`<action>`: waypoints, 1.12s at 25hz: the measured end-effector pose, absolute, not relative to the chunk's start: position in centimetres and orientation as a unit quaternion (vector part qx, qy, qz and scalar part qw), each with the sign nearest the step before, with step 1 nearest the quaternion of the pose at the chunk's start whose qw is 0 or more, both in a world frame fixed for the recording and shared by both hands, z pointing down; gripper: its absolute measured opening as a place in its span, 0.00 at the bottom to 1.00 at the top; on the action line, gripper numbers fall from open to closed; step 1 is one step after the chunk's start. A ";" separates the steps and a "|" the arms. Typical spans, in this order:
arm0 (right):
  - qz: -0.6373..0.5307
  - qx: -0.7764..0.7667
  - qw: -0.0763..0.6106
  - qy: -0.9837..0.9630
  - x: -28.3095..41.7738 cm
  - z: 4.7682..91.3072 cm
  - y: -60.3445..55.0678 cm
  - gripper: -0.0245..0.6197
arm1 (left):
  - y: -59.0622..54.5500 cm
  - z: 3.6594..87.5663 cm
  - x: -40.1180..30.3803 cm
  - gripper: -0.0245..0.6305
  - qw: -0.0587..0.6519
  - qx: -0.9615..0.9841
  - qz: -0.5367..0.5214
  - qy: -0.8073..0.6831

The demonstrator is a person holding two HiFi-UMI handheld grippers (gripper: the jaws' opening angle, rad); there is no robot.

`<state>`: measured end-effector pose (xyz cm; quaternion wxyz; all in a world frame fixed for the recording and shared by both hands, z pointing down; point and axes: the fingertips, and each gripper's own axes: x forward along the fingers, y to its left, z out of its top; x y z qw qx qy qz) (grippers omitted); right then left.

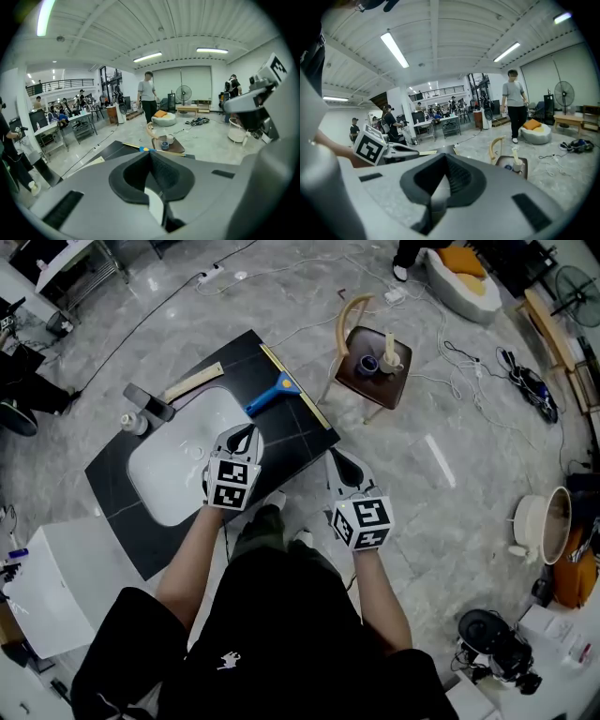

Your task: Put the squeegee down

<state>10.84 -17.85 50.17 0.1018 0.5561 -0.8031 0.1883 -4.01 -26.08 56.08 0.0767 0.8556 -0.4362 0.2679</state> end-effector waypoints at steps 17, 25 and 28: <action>0.097 0.526 0.062 -0.843 12.8 41.9 -8.4 0.04 | -13.3 43.3 -6.0 0.04 0.051 0.851 0.120 -0.509; 0.080 0.519 0.029 -0.851 13.4 38.4 -5.4 0.04 | -9.3 40.1 -6.4 0.04 0.013 0.845 0.097 -0.526; 0.080 0.521 0.020 -0.849 13.7 37.8 -5.3 0.04 | -9.0 39.5 -6.6 0.04 0.014 0.843 0.094 -0.529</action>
